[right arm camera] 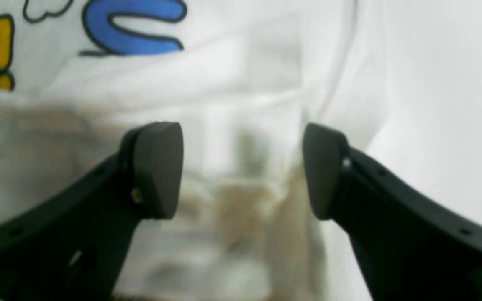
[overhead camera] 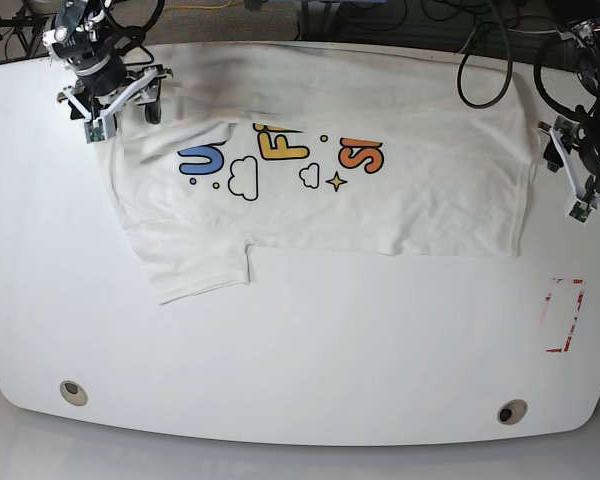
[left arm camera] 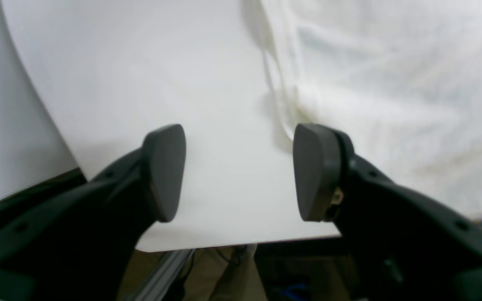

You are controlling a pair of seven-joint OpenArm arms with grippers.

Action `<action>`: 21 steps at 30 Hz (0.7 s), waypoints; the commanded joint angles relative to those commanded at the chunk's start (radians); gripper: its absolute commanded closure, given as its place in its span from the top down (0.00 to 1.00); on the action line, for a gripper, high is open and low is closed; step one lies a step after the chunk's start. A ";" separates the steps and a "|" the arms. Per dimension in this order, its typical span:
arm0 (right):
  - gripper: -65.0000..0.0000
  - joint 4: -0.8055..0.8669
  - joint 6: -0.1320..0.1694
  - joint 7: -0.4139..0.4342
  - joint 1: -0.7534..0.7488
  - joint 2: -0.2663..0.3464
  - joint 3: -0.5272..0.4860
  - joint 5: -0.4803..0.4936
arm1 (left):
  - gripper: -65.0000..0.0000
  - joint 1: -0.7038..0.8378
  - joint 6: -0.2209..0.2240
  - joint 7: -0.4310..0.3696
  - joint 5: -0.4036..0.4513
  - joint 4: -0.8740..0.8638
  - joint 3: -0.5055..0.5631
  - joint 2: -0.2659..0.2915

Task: Fold the T-shirt properly
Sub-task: 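Open both grippers and move them along the shirt's sides toward the sleeves, then lower both grippers onto the shirt's side edges and grasp them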

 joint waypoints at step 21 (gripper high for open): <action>0.66 -0.545 0.048 0.006 0.548 0.152 -0.003 -0.152 | 0.58 -0.129 0.053 -0.125 0.003 -0.017 -0.009 0.097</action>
